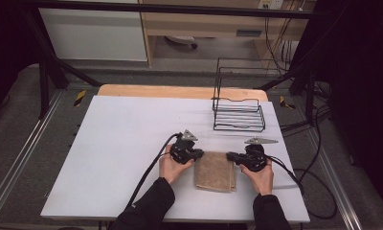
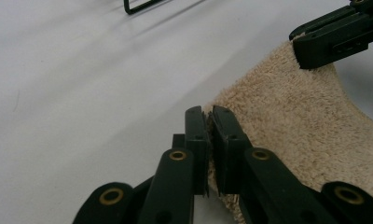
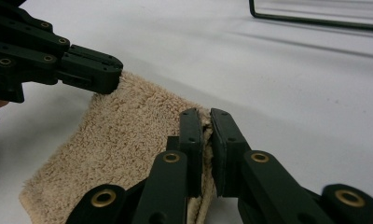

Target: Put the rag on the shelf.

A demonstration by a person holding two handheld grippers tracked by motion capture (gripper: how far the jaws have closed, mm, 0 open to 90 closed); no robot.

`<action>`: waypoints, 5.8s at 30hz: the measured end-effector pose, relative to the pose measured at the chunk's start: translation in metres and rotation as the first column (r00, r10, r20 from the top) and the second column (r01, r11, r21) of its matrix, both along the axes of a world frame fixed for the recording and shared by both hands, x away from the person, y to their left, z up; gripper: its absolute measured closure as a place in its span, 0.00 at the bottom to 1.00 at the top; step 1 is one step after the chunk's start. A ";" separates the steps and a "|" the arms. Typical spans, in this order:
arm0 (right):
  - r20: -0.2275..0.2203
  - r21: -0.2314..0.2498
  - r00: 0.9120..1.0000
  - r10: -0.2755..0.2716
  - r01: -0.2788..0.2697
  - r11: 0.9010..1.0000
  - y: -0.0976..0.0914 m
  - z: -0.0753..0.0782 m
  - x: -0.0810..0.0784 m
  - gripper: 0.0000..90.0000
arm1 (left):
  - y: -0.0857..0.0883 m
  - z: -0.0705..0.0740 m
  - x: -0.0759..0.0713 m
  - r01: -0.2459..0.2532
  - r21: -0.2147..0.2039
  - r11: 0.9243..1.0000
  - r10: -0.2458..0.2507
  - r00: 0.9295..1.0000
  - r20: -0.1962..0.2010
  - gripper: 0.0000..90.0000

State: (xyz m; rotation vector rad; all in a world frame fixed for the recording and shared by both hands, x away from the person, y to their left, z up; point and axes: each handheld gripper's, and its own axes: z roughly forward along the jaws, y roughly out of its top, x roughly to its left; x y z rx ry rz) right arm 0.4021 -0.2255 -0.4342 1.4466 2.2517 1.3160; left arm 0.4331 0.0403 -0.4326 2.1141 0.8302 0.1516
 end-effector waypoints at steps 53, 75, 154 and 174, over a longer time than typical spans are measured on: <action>0.280 0.025 0.960 0.008 -0.015 1.000 -0.004 0.070 -0.034 0.94 | 0.010 0.070 -0.033 0.012 -0.133 0.991 0.016 0.978 0.209 0.95; 0.398 0.051 0.915 -0.068 0.052 0.997 -0.003 0.103 -0.035 0.94 | 0.006 0.105 -0.021 0.000 -0.196 0.981 0.055 0.960 0.275 0.95; 0.626 0.123 0.746 -0.228 0.194 0.973 -0.040 0.243 0.022 0.94 | -0.048 0.249 0.051 0.010 -0.358 0.934 0.166 0.873 0.459 0.95; 0.651 0.120 0.716 -0.251 0.230 0.966 -0.042 0.269 0.047 0.94 | -0.059 0.273 0.074 -0.014 -0.373 0.928 0.203 0.857 0.473 0.95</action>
